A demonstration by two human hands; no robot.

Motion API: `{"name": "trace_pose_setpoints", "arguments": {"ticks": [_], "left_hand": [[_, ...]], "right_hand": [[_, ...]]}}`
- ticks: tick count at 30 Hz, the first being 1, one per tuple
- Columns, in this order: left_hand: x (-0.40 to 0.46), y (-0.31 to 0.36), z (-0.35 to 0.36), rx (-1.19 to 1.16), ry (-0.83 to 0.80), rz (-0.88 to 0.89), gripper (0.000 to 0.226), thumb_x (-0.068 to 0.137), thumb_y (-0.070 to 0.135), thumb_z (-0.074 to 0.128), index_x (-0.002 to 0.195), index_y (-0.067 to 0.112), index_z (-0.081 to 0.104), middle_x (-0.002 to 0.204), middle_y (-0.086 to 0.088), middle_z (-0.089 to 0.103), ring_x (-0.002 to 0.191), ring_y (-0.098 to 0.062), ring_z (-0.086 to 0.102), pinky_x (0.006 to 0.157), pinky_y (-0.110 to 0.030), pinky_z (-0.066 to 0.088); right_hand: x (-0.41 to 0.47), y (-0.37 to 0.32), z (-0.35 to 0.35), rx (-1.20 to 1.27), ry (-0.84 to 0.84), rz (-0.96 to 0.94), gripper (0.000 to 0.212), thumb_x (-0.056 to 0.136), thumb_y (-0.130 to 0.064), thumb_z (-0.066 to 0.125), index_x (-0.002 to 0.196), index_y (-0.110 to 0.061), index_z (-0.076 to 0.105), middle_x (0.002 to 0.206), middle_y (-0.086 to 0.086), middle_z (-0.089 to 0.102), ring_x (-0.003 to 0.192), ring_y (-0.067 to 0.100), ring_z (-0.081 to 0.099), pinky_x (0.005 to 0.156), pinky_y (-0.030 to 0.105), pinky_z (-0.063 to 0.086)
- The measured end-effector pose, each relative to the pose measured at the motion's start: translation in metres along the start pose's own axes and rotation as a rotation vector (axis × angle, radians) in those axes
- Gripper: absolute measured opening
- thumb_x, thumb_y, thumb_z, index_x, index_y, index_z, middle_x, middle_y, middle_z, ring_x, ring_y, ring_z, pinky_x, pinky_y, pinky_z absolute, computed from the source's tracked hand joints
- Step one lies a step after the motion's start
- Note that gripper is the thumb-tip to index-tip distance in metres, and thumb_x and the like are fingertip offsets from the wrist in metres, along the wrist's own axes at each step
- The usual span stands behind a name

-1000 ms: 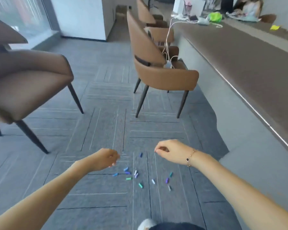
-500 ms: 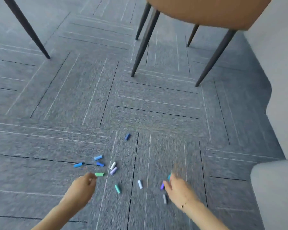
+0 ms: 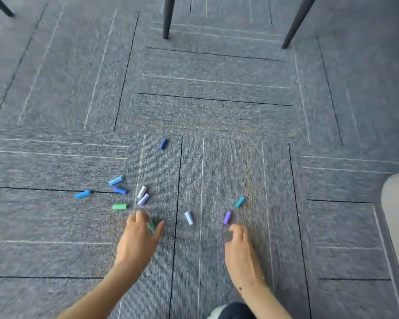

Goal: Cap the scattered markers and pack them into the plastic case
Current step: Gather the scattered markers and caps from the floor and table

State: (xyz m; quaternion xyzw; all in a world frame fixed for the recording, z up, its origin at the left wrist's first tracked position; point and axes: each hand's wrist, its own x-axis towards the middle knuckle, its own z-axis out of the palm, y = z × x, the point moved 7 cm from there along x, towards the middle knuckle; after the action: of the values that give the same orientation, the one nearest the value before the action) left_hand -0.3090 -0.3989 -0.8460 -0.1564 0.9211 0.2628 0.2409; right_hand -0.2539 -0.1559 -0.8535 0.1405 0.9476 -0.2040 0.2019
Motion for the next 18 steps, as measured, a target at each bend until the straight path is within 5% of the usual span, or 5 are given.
{"name": "trace_pose_setpoints", "arguments": {"ticks": [3,6,11,14,18], "left_hand": [[0.003,0.005,0.010,-0.019,0.022,-0.046,0.016,0.093,0.018,0.053,0.101,0.009,0.043,0.108,-0.012,0.049,0.079,-0.021,0.054,0.072,-0.033,0.053],[0.000,0.006,0.020,0.057,-0.007,-0.033,0.017,0.093,-0.002,0.043,0.108,0.005,0.046,0.110,-0.010,0.048,0.085,-0.022,0.056,0.078,-0.032,0.053],[-0.002,0.005,0.015,0.051,0.044,0.032,0.024,0.090,-0.009,0.041,0.108,0.001,0.054,0.114,-0.010,0.047,0.087,-0.011,0.039,0.075,-0.020,0.037],[0.007,0.015,-0.012,-0.060,0.155,0.036,0.023,0.093,-0.006,0.038,0.106,-0.001,0.056,0.111,-0.014,0.048,0.081,-0.017,0.043,0.073,-0.023,0.035],[0.032,0.029,-0.042,-0.019,0.282,0.125,0.023,0.097,0.021,0.044,0.111,0.004,0.050,0.116,-0.014,0.045,0.080,-0.025,0.052,0.060,-0.031,0.041]], "right_hand": [[0.028,-0.006,-0.010,0.104,0.169,0.070,0.010,0.099,-0.017,0.039,0.103,-0.009,0.043,0.086,0.002,0.053,0.049,0.004,0.040,0.040,0.018,0.030],[0.053,-0.015,-0.008,-0.029,0.184,0.099,0.031,0.098,-0.035,0.036,0.109,-0.007,0.041,0.086,0.006,0.058,0.055,0.013,0.052,0.038,0.018,0.033],[0.053,-0.021,0.011,-0.172,0.082,0.049,0.031,0.093,-0.015,0.054,0.117,0.003,0.046,0.108,0.023,0.063,0.056,0.018,0.061,0.035,0.017,0.040],[0.044,-0.019,0.009,-0.197,0.123,-0.081,0.043,0.064,-0.004,0.082,0.090,-0.005,0.047,0.079,0.020,0.065,0.029,0.008,0.041,0.022,0.009,0.018],[0.042,0.009,-0.011,0.023,0.173,0.120,0.014,0.091,-0.009,0.056,0.094,-0.006,0.043,0.045,-0.004,0.042,0.029,0.003,0.026,0.031,0.012,0.011]]}}
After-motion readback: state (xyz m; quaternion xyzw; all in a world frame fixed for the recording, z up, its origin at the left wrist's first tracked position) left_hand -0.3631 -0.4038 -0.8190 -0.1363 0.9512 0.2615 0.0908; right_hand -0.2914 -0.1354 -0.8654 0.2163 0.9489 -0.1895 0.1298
